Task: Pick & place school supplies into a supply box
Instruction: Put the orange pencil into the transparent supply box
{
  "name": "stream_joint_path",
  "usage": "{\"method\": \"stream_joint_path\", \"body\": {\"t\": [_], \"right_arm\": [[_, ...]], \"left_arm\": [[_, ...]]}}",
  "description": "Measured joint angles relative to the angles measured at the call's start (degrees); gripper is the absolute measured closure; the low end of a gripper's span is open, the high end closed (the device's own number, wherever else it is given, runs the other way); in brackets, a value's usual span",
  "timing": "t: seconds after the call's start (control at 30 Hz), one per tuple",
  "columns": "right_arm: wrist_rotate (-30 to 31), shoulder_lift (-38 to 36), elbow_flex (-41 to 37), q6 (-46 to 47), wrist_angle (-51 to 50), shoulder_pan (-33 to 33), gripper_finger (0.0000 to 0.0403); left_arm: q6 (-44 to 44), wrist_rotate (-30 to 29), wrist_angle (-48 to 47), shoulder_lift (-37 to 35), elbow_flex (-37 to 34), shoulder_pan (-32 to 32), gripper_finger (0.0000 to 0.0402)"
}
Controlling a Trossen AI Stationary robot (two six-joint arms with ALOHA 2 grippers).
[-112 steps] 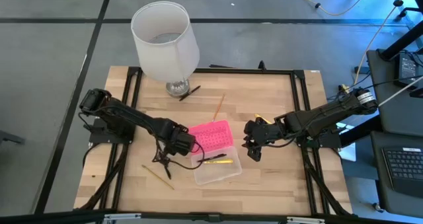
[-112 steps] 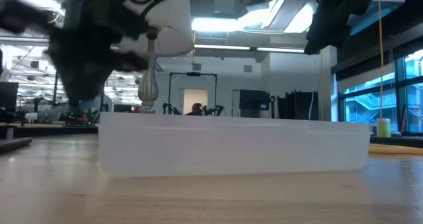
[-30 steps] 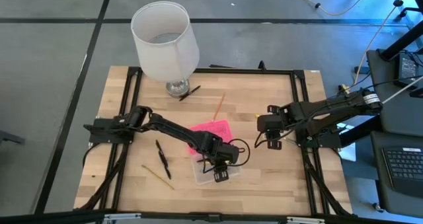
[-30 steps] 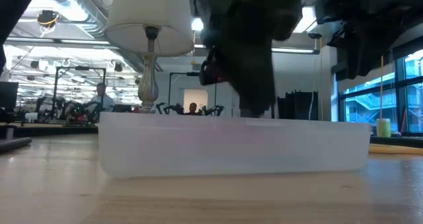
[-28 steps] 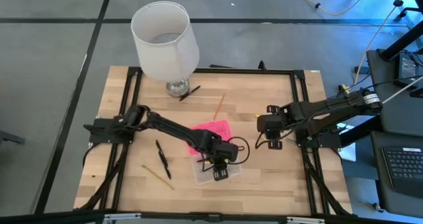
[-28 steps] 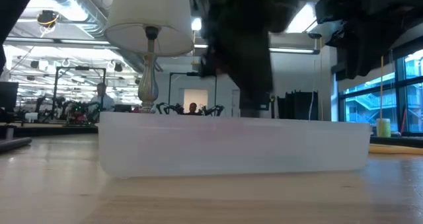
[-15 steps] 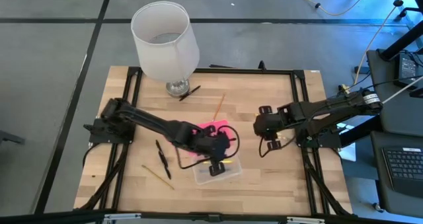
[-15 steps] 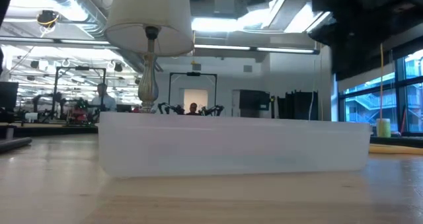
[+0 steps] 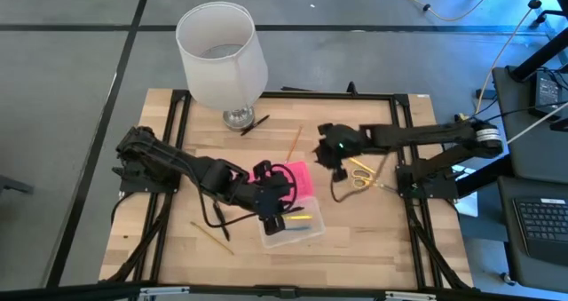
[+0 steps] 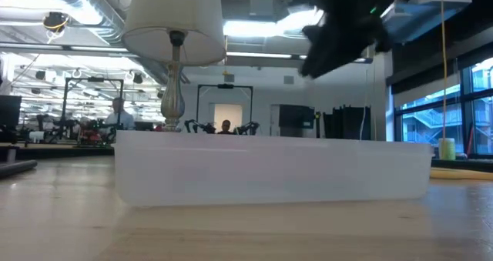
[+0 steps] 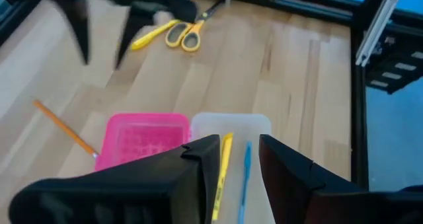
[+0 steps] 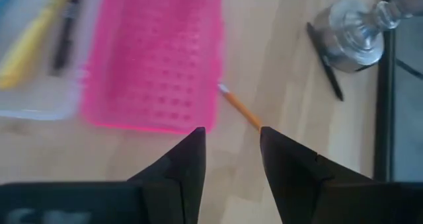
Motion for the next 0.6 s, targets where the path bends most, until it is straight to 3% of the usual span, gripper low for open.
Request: {"method": "stream_joint_path", "body": {"t": [0.17, 0.47, 0.6], "right_arm": [[-5.6, 9.7, 6.5, -0.6, -2.1, -5.6, 0.0253], [-6.4, 28.5, 27.3, 12.8, -12.5, -12.0, 0.0253], [-7.0, 32.0, 29.2, -0.5, -15.4, -12.9, 0.0253]], "left_arm": [[0.0, 0.4, -2.0, -0.1, 0.0, 0.1, 0.0305], [-1.1, 0.5, -5.1, -0.1, 0.0, 0.5, 0.0302], [-1.5, 1.9, -6.2, -0.1, 0.0, 0.5, 0.0306]]}}
